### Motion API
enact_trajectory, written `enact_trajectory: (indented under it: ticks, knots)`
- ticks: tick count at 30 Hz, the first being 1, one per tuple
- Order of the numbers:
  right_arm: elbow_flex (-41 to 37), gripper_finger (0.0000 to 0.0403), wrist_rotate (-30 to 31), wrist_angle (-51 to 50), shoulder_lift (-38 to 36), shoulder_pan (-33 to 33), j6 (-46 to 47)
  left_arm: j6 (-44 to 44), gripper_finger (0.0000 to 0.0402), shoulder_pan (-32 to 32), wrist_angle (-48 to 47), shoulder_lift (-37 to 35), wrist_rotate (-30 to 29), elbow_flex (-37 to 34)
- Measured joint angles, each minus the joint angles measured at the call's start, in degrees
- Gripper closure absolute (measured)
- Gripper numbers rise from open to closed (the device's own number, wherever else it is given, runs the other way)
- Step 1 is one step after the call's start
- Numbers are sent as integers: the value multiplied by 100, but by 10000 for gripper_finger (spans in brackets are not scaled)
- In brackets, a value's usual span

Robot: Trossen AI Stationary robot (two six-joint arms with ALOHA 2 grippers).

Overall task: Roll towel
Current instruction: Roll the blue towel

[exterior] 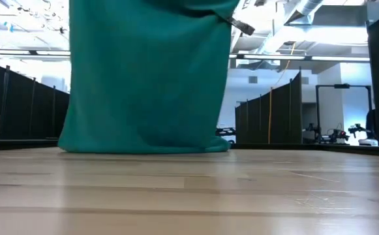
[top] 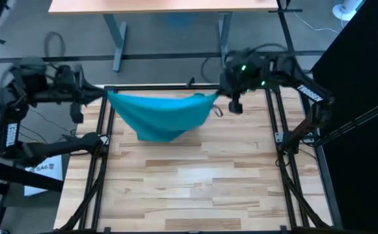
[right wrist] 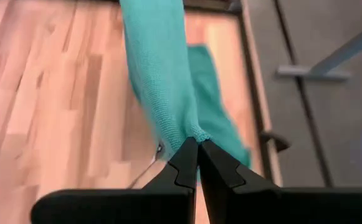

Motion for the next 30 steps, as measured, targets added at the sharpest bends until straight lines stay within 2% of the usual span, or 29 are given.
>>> enact_trajectory:
  ticks: [5, 11, 19, 23, 26, 30]
  knots:
    - [-958, 403, 271, 176, -196, 641, 828, -327, 401, -4, 338, -779, 144, -1314]
    - [-2110, 403, 514, 977, -552, 1578, 1812, -858, 402, -4, 756, -1489, 281, -2150]
    - [-3097, 403, 834, 1386, -656, 2714, 2804, -1256, 401, -4, 1028, -1776, 425, -2379]
    - [-3495, 403, 878, 1682, -656, 3154, 3298, -1271, 402, -4, 1464, -1605, 457, -2382]
    - [-3673, 403, 1076, 1852, -654, 3438, 3620, -1306, 402, -42, 1817, -1423, 694, -2383]
    - [-3781, 403, 1286, 2003, -654, 3674, 3893, -1301, 402, -380, 2092, -1171, 517, -2379]
